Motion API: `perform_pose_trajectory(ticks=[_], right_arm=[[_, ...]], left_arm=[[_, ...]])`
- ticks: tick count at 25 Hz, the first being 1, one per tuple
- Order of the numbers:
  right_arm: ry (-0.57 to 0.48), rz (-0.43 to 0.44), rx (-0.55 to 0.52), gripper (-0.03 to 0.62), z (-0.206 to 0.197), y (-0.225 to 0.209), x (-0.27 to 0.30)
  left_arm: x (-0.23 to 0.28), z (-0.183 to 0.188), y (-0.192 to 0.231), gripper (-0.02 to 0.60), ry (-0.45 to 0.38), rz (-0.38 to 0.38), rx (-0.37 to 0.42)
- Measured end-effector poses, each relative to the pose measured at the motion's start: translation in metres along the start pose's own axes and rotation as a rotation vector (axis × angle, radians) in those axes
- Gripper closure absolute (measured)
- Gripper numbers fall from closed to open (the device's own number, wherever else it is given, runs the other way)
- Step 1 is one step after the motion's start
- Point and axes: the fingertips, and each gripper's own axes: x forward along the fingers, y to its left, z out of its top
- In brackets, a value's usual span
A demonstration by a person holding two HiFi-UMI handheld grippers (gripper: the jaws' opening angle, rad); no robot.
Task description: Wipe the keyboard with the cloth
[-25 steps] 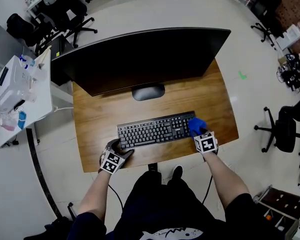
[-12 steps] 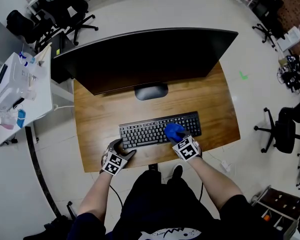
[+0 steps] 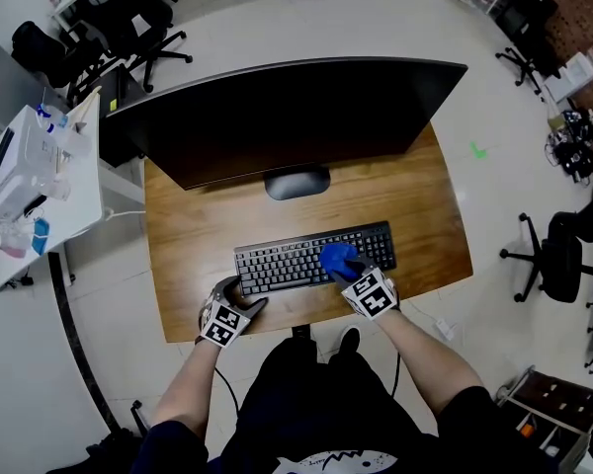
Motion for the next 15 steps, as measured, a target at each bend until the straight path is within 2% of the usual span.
perform_pose_trajectory(ticks=[5,8,11,15], right_arm=[[0.036,-0.196,0.129,0.456,-0.028,-0.094,-0.041],[0.084,-0.274,0.182,0.454,-0.046,-0.136,-0.054],[0.133,-0.29,0.189,0.454,-0.056,-0.149,-0.05],[0.136,-0.272,0.197,0.456,-0.045,-0.137,-0.031]], left_arm=[[0.0,0.0,-0.001,0.227,-0.003,-0.001,0.007],[0.0,0.001,0.0,0.227,-0.002,-0.001,0.012],[-0.001,0.0,0.001,0.227,0.005,-0.001,0.011],[0.0,0.001,-0.001,0.227,0.003,-0.003,0.01]])
